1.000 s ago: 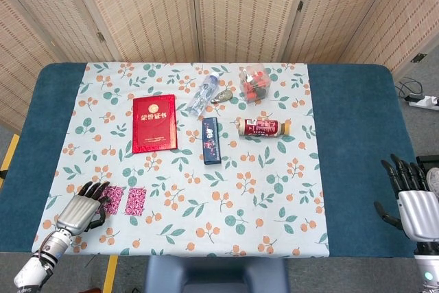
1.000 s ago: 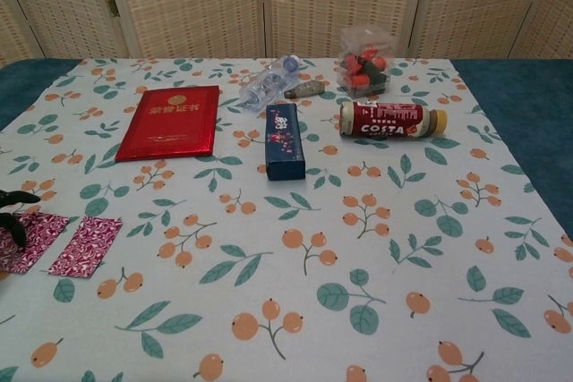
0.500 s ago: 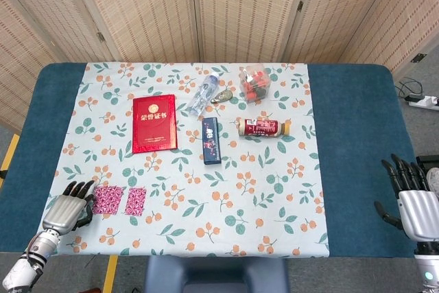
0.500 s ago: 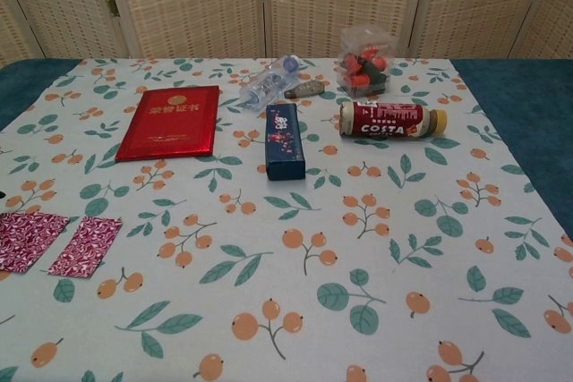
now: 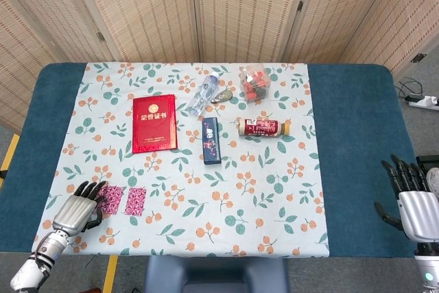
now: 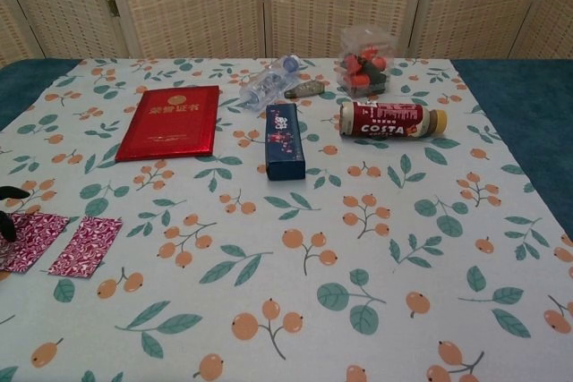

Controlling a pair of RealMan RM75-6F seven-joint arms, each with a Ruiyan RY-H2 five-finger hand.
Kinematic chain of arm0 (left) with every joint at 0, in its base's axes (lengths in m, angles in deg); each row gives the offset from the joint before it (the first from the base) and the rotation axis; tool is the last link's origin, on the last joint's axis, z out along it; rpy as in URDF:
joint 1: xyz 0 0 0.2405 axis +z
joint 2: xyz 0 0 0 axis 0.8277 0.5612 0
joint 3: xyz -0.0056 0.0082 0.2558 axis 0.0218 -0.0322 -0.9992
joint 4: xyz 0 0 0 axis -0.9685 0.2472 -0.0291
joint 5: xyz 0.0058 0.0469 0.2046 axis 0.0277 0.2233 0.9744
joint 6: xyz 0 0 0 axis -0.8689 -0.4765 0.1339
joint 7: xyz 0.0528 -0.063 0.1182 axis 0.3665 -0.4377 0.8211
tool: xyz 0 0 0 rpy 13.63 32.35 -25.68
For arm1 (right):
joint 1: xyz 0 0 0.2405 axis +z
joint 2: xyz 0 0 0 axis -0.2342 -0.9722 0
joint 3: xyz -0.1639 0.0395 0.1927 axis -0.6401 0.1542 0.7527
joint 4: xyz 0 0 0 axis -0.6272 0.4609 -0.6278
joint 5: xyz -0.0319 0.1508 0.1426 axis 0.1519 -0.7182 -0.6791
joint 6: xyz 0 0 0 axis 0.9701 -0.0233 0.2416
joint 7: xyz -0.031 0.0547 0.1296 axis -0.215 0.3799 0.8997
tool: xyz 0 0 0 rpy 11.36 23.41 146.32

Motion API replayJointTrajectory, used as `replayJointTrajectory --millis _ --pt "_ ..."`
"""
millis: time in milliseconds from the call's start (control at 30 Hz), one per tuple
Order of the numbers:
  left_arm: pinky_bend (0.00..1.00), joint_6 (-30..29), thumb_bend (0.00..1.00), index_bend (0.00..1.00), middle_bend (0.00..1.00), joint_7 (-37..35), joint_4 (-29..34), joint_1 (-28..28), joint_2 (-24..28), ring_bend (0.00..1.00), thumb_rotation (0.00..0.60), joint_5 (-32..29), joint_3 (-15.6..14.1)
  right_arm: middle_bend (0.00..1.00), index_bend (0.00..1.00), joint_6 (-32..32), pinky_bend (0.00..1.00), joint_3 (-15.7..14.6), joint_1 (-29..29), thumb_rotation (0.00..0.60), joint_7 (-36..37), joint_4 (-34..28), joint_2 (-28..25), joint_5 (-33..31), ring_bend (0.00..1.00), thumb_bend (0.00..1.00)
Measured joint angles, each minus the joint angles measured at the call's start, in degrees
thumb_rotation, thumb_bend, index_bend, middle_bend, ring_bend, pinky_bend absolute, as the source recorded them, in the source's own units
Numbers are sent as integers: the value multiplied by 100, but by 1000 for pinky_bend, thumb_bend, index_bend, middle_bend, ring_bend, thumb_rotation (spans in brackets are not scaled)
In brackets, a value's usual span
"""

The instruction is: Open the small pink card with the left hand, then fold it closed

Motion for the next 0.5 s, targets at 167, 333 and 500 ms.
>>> replayJointTrajectory --millis 167,333,500 --pt "0 102 817 299 0 76 -24 -36 -56 0 63 -78 20 0 0 -1 0 -5 -9 600 29 22 8 -6 0 323" --pt "0 146 817 295 0 84 -89 -16 -53 0 62 -193 23 0 0 17 0 0 -5 600 44 37 12 -20 0 322" --pt "0 142 817 292 0 38 -157 21 -15 0 64 -249 24 0 0 23 0 4 10 600 54 16 5 1 0 323"
